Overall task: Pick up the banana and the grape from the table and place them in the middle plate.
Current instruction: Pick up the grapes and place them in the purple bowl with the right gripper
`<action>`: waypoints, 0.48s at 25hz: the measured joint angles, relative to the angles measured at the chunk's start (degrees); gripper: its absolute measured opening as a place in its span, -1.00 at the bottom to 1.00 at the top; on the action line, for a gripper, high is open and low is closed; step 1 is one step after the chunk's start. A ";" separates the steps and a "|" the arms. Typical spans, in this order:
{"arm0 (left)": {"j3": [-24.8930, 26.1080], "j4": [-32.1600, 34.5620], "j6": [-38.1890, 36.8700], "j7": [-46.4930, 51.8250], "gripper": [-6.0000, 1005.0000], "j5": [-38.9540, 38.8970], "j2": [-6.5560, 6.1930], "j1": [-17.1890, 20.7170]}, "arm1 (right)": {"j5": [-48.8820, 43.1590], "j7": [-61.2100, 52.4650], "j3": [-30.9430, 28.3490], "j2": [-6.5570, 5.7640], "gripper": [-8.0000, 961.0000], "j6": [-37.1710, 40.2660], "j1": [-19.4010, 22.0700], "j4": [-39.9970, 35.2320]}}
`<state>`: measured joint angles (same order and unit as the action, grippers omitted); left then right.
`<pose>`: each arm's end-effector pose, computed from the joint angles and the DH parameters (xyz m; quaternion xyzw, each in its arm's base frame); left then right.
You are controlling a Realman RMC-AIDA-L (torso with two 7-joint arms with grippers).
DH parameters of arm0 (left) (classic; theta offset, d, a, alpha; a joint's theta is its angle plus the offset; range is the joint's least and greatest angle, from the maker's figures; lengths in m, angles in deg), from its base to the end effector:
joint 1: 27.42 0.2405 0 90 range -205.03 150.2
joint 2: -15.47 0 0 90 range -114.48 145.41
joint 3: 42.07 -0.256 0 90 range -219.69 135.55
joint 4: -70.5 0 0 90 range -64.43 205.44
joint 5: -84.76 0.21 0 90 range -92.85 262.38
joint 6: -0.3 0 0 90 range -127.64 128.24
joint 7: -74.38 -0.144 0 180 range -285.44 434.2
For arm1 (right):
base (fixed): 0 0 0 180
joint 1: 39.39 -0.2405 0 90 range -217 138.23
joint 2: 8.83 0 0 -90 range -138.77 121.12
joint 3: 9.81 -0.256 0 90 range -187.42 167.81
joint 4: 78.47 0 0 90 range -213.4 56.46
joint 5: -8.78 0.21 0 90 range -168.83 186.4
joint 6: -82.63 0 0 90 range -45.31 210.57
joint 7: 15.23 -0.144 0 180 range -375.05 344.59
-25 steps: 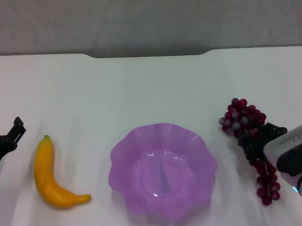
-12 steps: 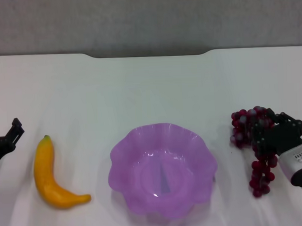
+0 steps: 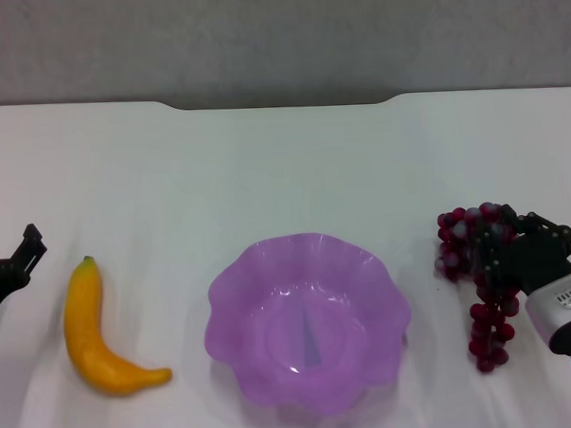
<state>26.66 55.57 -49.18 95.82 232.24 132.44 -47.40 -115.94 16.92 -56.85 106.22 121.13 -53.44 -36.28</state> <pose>-0.3771 0.3258 -0.0031 -0.6341 -0.4003 -0.2786 0.6000 0.2985 0.3185 -0.0629 -0.7840 0.1770 0.1257 0.5815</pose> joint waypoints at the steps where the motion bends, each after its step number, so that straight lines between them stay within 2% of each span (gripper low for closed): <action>1: -0.04 0.00 0.00 0.00 0.77 0.00 0.00 0.00 | 0.00 0.00 0.14 0.00 -0.31 0.16 0.00 -0.06; 12: -0.09 0.00 0.00 0.00 0.77 0.00 0.00 0.01 | 0.01 0.02 0.90 0.00 -0.40 1.21 0.05 -0.54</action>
<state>26.57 55.57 -49.18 95.83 232.24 132.45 -47.39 -115.93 16.94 -55.95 106.22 122.35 -53.39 -36.83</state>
